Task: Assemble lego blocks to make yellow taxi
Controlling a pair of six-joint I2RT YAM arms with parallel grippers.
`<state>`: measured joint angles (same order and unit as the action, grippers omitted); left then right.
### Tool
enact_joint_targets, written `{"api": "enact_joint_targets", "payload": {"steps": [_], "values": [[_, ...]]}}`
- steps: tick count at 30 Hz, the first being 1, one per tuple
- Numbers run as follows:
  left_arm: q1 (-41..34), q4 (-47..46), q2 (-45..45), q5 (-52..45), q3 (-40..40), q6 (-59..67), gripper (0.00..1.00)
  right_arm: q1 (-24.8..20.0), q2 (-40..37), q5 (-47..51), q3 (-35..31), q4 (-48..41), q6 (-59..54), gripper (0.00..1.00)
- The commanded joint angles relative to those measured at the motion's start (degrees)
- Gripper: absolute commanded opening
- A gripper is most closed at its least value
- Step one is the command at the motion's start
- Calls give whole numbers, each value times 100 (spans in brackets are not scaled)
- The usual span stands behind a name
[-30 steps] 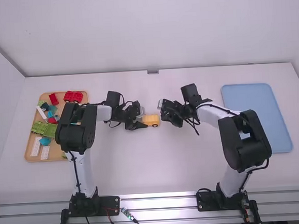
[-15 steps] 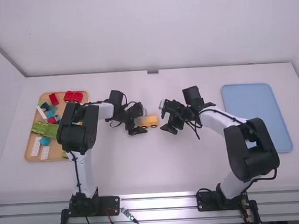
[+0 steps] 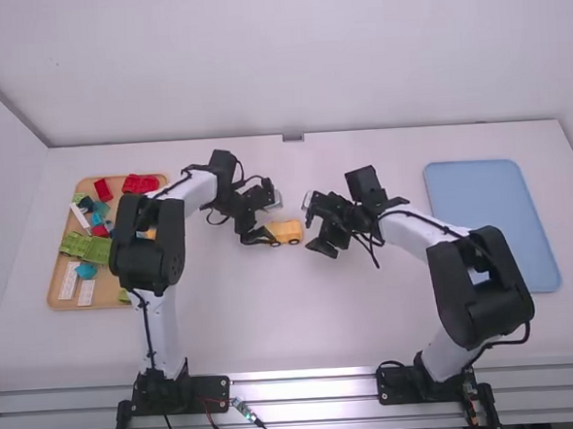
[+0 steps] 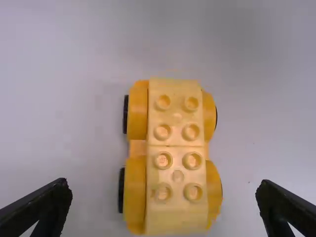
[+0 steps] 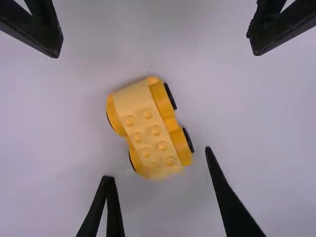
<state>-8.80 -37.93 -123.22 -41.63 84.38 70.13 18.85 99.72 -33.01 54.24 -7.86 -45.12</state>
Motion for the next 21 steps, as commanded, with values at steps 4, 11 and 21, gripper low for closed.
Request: {"api": "enact_joint_targets", "payload": {"steps": [4,11,21], "values": [[42,-474,391,894,827,-918,99,-168,-157,-140,-59,-28,37,99],[105,-17,854,2523,755,-2817,99,-199,-179,-308,-59,13,122,99],[455,1366,2035,4590,-961,-4509,99,-199,-319,-291,-57,131,516,99]]}}
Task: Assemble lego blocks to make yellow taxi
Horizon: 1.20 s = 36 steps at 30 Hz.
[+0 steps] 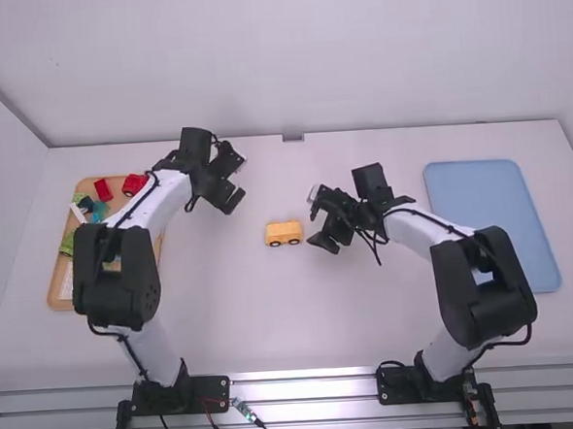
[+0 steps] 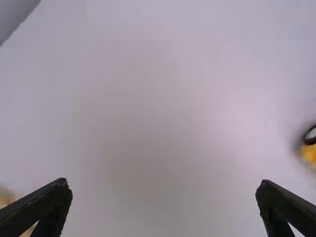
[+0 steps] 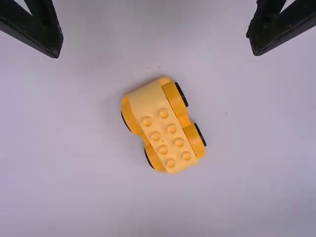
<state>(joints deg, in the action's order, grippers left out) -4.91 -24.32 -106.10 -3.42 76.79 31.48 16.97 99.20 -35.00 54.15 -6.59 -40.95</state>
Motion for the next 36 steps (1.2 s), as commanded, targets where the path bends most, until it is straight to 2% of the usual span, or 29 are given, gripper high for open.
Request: {"api": "enact_joint_targets", "payload": {"steps": [1,3,9,11,17,21,25,28,36], "values": [[175,238,594,1010,-561,-817,99,-11,-349,-94,-48,-2,190,99],[354,511,876,1021,-961,-1029,99,-11,-491,-94,-50,-33,328,99],[1019,831,1211,914,-1507,-1589,99,-9,-728,-94,-50,-31,673,99],[1530,616,1208,171,-1534,-1685,99,-2,-817,-94,-50,-160,671,99],[2328,459,1208,-485,-1545,-2000,99,-15,-839,-92,-50,-68,1139,99],[2459,566,1208,-463,-1545,-2638,99,-33,-835,-63,-50,-37,1257,99],[2398,404,1202,-509,-1545,-2583,99,-98,-835,365,-50,33,1558,99],[2409,378,1202,-496,-1545,-2997,99,-85,-832,669,-50,11,1718,99],[2459,238,1138,-469,-1545,-3377,99,-85,-832,826,-50,-4,1698,99]]}}
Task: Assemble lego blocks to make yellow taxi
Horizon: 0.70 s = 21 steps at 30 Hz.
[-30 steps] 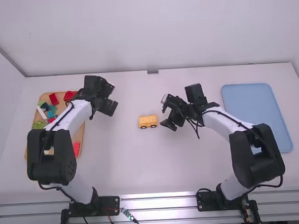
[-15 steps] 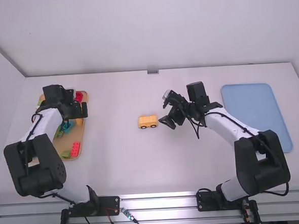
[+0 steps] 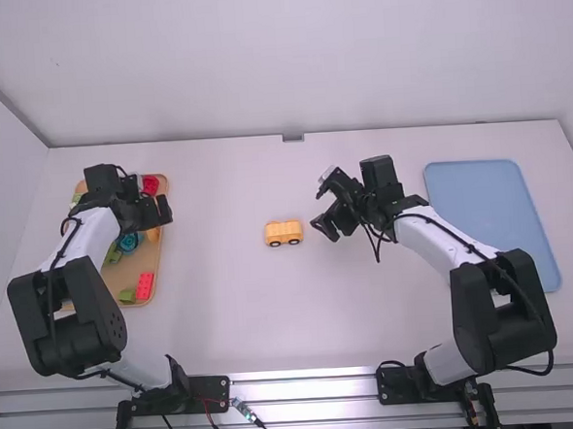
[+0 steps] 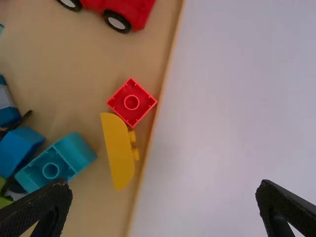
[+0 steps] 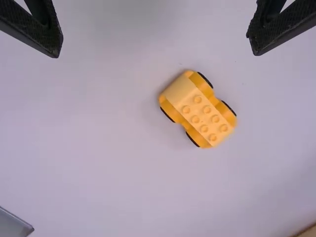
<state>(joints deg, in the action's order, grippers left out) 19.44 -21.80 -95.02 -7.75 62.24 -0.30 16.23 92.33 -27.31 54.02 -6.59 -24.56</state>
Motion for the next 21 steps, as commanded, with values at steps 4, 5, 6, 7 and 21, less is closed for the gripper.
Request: {"api": "enact_joint_targets", "payload": {"steps": [4,5,6,7,21], "values": [[-26,118,-160,-222,-89,-184,98,-13,-146,52,-37,-7,55,99],[-26,131,-193,-299,-89,-181,96,-13,-146,37,-37,-4,55,99],[-26,157,-249,-389,-89,-184,91,-11,-146,39,-37,4,59,99],[-26,190,-304,-439,-89,-181,86,-13,-146,39,-37,15,57,99],[-31,452,-719,-736,-89,-166,33,-13,-146,37,-37,17,57,99]]}}
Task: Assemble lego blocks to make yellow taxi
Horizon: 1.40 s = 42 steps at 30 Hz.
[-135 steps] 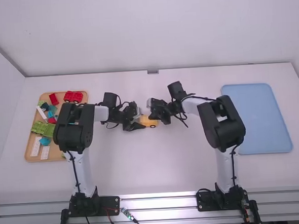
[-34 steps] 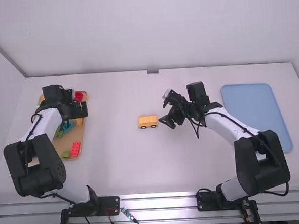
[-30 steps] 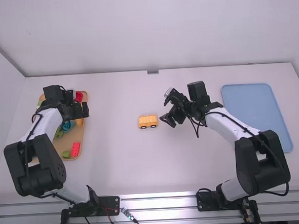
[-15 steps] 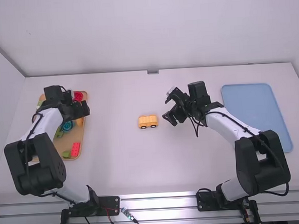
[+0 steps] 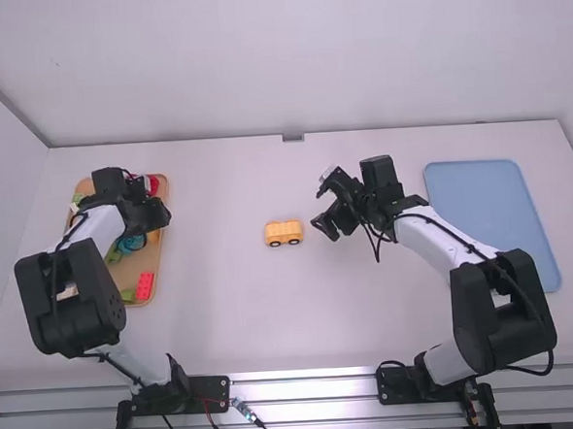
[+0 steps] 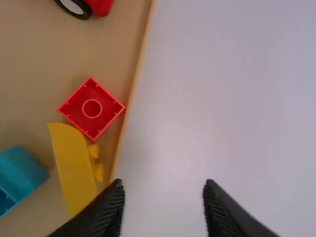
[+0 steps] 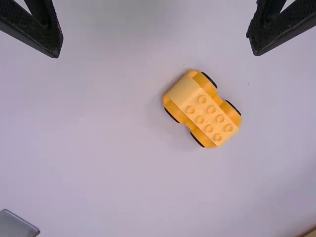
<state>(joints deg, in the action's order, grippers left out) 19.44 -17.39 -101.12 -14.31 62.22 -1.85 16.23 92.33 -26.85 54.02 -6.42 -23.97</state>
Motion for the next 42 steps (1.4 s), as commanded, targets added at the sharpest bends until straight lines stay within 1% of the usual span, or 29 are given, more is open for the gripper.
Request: {"api": "enact_joint_targets", "payload": {"steps": [1,4,5,7,8,10,13,19,22,27,29,31,33,35,36,38,39,40,41,42], "values": [[-31,44,-147,-80,-87,-11,33,-13,-146,-7,-37,2,-2,99],[-31,111,-276,-56,-87,-11,32,-13,-146,-7,-37,0,-4,99],[-31,127,-341,64,-87,-61,28,-11,-146,-7,-37,0,-2,99],[-31,114,-389,254,-87,-190,26,-13,-146,-7,-37,0,-4,99],[-24,74,-407,449,-87,-278,24,-13,-146,-9,-37,-2,-4,99],[7,11,-407,499,-71,-264,19,-13,-146,-9,-37,0,-4,99],[7,-31,-405,549,-36,-269,18,-13,-146,-9,-37,2,-4,99],[9,-221,-400,1305,5,-481,20,-13,-146,-9,-37,-2,-2,99],[9,-229,-400,1391,5,-479,20,-11,-146,-9,-37,-2,0,99],[7,-205,-400,1439,5,-487,17,-13,-146,-7,-37,-2,-4,99],[7,-203,-400,1777,7,-695,17,-13,-146,-9,-37,-7,-4,99],[7,-155,-400,1968,5,-776,18,-11,-146,-7,-37,-22,-2,99],[7,-87,-400,1909,5,-588,23,-13,-146,-9,-37,-22,-4,99],[9,-48,-400,1806,7,-407,25,-13,-146,-7,-37,-22,-2,99],[7,-24,-400,1769,5,-326,30,-13,-146,-9,-37,-22,-2,99],[9,26,-400,1821,5,-376,31,-11,-146,-9,-39,-24,-2,99],[7,55,-400,1834,5,-393,34,-13,-146,-9,-39,-26,-4,99],[7,55,-400,1834,5,-393,34,-13,-146,-9,-39,-26,-4,99],[7,92,-400,1832,5,-367,37,-11,-146,-7,-39,-28,-4,99],[7,107,-400,1836,5,-363,38,-13,-146,-7,-39,-31,-4,99]]}}
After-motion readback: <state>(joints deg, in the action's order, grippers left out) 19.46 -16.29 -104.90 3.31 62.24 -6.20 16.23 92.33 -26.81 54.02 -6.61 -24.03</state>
